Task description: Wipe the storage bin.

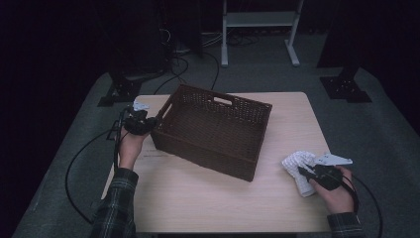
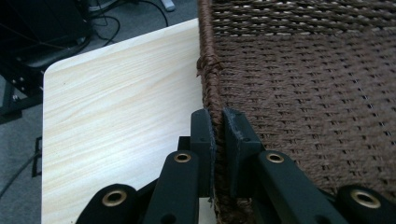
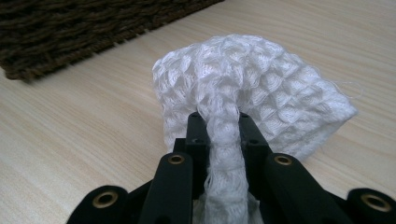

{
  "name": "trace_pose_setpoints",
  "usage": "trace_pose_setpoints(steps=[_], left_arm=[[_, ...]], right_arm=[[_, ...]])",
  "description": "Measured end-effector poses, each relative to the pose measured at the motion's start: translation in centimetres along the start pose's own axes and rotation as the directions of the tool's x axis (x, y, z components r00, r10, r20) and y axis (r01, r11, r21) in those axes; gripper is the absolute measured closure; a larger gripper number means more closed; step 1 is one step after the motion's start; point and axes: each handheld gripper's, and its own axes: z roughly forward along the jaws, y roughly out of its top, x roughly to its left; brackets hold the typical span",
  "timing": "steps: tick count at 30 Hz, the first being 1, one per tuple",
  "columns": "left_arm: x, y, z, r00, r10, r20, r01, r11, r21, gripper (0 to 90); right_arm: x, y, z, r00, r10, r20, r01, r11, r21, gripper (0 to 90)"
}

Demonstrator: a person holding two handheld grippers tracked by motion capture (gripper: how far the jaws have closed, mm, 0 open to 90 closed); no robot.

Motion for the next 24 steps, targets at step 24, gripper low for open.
trace_pose_setpoints(steps=[24], left_arm=[[-6.2,2.1,-3.0,0.9895,0.066,0.129,-0.048,0.9896,-0.136,63.8]], right_arm=[[0.4,0.1,0.1,0.9999,-0.01,-0.005,0.01,1.0,0.0,77.9]])
